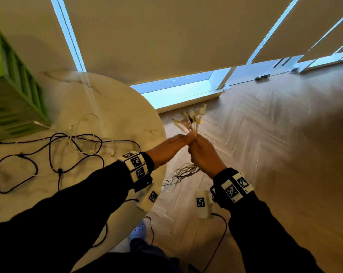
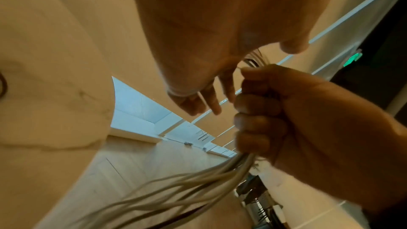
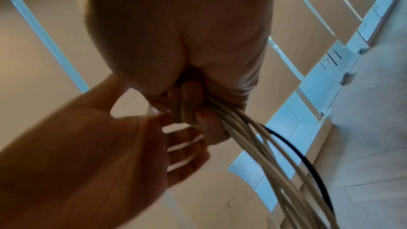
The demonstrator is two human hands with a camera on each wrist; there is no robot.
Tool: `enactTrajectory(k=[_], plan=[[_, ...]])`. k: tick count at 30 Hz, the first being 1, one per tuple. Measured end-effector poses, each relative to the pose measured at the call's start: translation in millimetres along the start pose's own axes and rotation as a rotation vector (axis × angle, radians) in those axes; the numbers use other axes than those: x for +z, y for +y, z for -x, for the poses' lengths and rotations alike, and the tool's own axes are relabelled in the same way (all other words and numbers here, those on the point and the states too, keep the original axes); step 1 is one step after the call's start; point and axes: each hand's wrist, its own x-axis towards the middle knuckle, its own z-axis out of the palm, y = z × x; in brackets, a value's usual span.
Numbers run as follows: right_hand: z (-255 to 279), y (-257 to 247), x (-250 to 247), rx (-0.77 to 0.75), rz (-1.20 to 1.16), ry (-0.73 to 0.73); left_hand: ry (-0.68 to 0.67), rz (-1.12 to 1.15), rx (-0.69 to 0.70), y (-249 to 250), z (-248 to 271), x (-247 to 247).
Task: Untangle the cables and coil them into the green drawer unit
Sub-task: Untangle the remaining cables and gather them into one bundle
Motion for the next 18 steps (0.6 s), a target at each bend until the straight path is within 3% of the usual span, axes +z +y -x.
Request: enactTrajectory(k=[2,4,8,10,14,16,18], plan=[[3.4,-3.6,8.4,-0.015,0.023,-0.105,0.008,0.066,0.049,8.5,-1.0,1.6],[4.8,-5.6,13.4,0.039,-0.133,-0.148,0.056,0.035,0.096,16.1,-2.7,-0.7],[-3.3,16.5,16.1,0.108,-0.392,-0.300,-0.015,-0.144,0.130,27.8,3.3,-7.1],[-8.0,32.3,26.4,0.178,-0.336,-0.484,-0.066,-0.077,0.121,30.8,4.3,-9.4],[-7.1,66.9,54.2,0.301,-0.003,-0.875,-0.123,-0.022,0.099,35.6,10.3,-23.6],[-6.2,92.1,60.0,0.363,0.191,-0.863,-0.113,0.053,0.086,39.2,14.5,-36.0],[-10.1,115.9,54.1,0.437,0.385,-0.598,-0.085,0.085,0.102,40.2,17.3,-50.0]])
